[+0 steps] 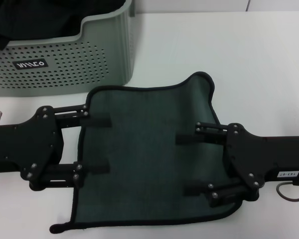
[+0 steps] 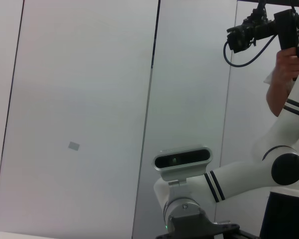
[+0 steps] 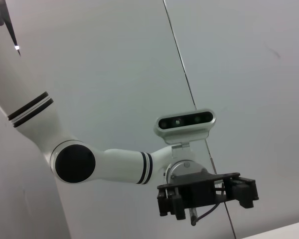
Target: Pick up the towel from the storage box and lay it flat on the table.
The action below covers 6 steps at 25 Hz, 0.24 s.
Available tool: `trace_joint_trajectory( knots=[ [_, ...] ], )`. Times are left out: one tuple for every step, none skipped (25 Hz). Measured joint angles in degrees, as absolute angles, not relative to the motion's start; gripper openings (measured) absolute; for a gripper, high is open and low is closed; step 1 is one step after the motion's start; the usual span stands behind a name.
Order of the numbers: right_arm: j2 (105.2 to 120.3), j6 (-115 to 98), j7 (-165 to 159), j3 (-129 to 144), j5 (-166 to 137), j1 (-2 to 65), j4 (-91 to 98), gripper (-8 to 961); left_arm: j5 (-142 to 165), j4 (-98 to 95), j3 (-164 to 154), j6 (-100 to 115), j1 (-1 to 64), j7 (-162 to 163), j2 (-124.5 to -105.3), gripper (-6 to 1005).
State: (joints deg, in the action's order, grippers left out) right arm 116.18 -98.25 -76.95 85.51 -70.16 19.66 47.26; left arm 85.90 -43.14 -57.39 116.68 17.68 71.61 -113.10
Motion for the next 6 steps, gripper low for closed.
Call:
trace_joint_trajectory(
  knots=[
    [116.18, -98.17, -76.86, 85.67, -69.9, 19.78, 47.0, 870, 85.9, -43.08, -57.39, 116.66, 17.72, 71.61, -113.01, 669],
    [116.18, -98.07, -76.82, 85.87, -69.61, 19.88, 46.8, 870, 85.94, -43.09, -57.39, 116.64, 17.8, 71.61, -112.98, 682],
    [116.18, -98.02, -76.82, 86.14, -69.33, 19.95, 46.69, 870, 86.07, -43.14, -57.39, 116.63, 17.88, 71.59, -112.88, 696],
    [116.18, -97.89, -76.82, 86.38, -69.13, 19.99, 46.63, 870, 86.19, -43.2, -57.41, 116.62, 17.93, 71.57, -112.8, 696],
    [116.18, -97.72, -76.82, 86.66, -68.98, 20.04, 46.61, 870, 86.24, -43.19, -57.48, 116.62, 18.0, 71.55, -112.65, 696],
    [116.18, -97.55, -76.81, 86.84, -68.95, 20.1, 46.63, 870, 86.28, -43.15, -57.52, 116.62, 18.06, 71.53, -112.55, 696]
  ],
)
